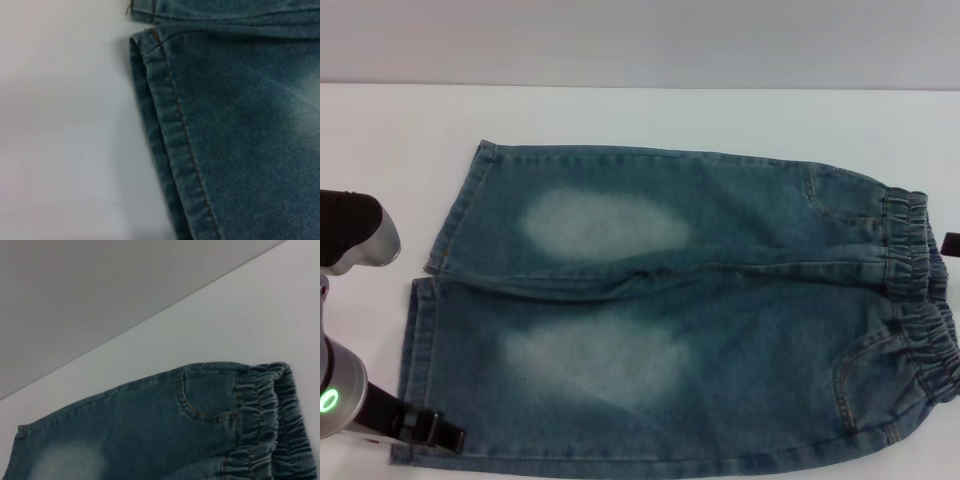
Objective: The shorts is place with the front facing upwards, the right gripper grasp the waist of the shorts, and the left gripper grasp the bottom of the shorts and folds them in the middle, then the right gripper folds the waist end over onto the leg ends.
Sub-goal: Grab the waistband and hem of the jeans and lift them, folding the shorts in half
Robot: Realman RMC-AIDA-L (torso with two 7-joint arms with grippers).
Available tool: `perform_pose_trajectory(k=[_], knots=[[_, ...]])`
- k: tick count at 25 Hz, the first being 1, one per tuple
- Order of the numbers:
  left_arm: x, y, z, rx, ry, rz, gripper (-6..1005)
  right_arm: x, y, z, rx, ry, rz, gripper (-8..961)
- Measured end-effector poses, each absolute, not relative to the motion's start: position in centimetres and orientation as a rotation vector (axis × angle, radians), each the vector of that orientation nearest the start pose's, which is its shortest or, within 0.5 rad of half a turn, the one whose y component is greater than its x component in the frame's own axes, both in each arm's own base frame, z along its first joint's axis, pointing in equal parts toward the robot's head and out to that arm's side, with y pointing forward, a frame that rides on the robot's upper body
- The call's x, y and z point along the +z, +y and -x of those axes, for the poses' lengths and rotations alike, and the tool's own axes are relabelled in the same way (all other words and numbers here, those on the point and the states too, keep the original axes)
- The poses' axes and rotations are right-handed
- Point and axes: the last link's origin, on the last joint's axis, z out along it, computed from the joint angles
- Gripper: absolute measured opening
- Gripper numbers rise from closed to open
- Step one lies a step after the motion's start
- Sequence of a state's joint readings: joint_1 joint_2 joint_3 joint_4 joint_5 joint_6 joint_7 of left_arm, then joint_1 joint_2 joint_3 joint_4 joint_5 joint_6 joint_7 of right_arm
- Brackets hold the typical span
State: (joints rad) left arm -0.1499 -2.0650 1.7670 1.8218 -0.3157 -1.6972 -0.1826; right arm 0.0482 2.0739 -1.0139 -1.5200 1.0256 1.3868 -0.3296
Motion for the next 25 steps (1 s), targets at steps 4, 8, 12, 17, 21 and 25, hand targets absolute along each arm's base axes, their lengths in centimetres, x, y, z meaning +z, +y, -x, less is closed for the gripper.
perform_pose_trajectory(k=[4, 8, 12, 17, 21, 25], knots=[[0.19, 24.33, 22.74, 0.629, -1.536, 1.965, 766, 9.35, 27.64, -29.51, 0.449, 1.768, 1.855, 803], [0.0, 24.33, 23.1, 0.64, -1.546, 1.961, 761, 9.38, 27.66, -29.45, 0.45, 1.766, 1.857, 803], [-0.06, 24.39, 23.15, 0.642, -1.543, 1.966, 756, 9.38, 27.69, -29.37, 0.454, 1.765, 1.859, 804], [-0.2, 24.4, 23.22, 0.649, -1.548, 1.969, 750, 9.36, 27.68, -29.3, 0.455, 1.766, 1.864, 804], [-0.29, 24.41, 23.24, 0.653, -1.55, 1.974, 745, 9.31, 27.62, -29.28, 0.453, 1.769, 1.868, 803], [-0.36, 24.48, 23.29, 0.654, -1.551, 1.975, 742, 9.3, 27.61, -29.27, 0.452, 1.77, 1.869, 803]])
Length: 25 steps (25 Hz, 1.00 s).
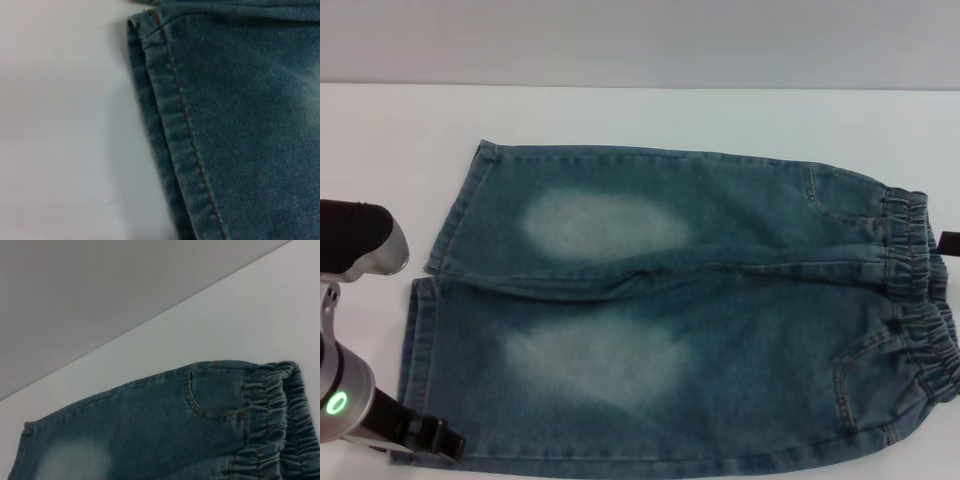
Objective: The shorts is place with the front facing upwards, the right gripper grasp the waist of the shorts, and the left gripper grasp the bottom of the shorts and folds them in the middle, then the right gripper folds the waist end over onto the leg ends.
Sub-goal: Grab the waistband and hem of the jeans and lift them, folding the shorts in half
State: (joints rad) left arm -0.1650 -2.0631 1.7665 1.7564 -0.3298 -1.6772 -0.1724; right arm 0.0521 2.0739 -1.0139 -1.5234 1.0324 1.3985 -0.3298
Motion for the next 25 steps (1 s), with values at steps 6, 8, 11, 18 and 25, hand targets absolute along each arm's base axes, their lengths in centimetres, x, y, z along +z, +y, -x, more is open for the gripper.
perform_pose_trajectory(k=[6, 8, 11, 18, 25], knots=[[-0.57, 24.71, 23.39, 0.669, -1.551, 1.976, 740, 9.33, 27.61, -29.22, 0.452, 1.768, 1.871, 804], [-0.63, 24.77, 23.42, 0.675, -1.549, 1.976, 741, 9.34, 27.63, -29.19, 0.452, 1.767, 1.872, 804], [-0.64, 24.86, 23.39, 0.68, -1.543, 1.976, 741, 9.41, 27.69, -29.03, 0.455, 1.76, 1.877, 803], [-0.69, 25.16, 22.97, 0.719, -1.52, 1.997, 699, 9.42, 27.75, -28.85, 0.456, 1.758, 1.883, 803], [-0.68, 25.23, 22.72, 0.714, -1.512, 2.007, 344, 9.4, 27.67, -28.87, 0.454, 1.764, 1.884, 804]])
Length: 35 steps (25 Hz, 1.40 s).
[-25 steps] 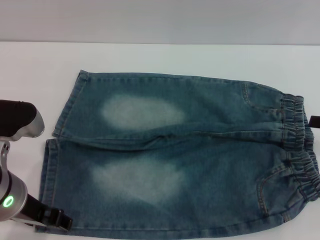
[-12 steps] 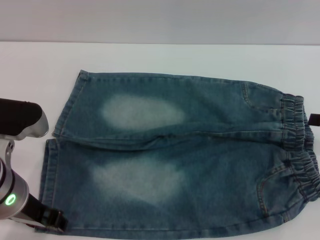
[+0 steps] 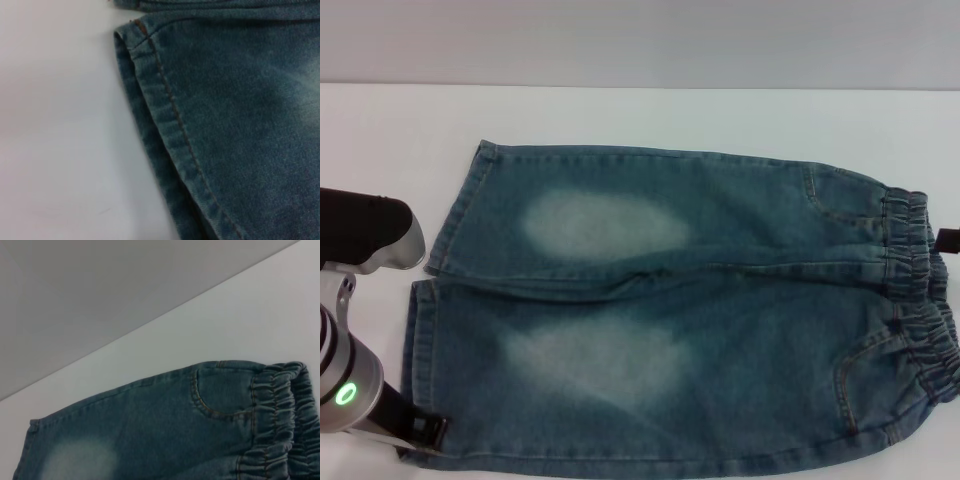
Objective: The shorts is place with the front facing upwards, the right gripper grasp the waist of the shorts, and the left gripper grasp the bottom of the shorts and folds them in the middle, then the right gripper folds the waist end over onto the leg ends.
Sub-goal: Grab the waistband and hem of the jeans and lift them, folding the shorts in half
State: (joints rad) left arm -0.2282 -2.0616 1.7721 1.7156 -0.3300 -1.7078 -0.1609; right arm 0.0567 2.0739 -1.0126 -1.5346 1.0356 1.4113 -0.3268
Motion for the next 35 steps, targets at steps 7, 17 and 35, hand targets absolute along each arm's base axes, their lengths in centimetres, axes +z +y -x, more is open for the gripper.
perform_pose_trajectory(k=[7, 17, 35], knots=[[-0.6, 25.3, 22.5, 0.708, -1.505, 2.012, 121, 9.3, 27.6, -28.9, 0.455, 1.771, 1.883, 804], [-0.2, 25.2, 21.2, 0.691, -1.477, 2.044, 42, 8.9, 26.0, -29.6, 0.418, 1.856, 1.869, 803], [-0.2, 25.7, 20.5, 0.697, -1.449, 2.074, 43, 6.8, 23.4, -32.1, 0.325, 2.001, 1.808, 804]])
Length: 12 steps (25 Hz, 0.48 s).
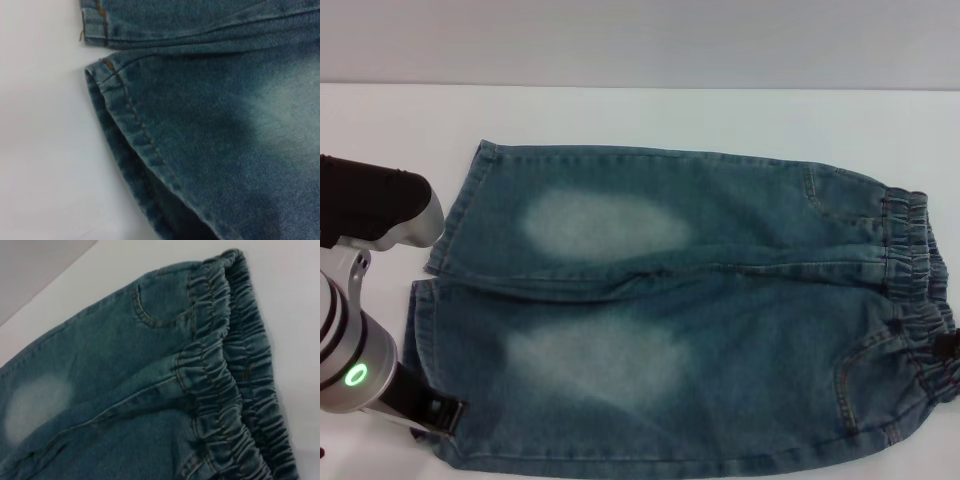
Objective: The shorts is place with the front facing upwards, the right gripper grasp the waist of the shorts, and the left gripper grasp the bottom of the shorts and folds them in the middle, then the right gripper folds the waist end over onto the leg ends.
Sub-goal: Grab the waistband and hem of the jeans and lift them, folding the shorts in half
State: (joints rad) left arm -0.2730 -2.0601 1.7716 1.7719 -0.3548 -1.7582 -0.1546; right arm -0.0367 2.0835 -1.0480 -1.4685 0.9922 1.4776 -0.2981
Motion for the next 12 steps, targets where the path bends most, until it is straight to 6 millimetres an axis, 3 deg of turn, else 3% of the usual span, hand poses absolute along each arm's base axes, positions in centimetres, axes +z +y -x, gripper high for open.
perform_pose_trajectory(k=[12], knots=[[-0.25, 25.85, 20.21, 0.698, -1.437, 2.081, 43, 6.83, 23.77, -32.61, 0.318, 1.984, 1.788, 798]])
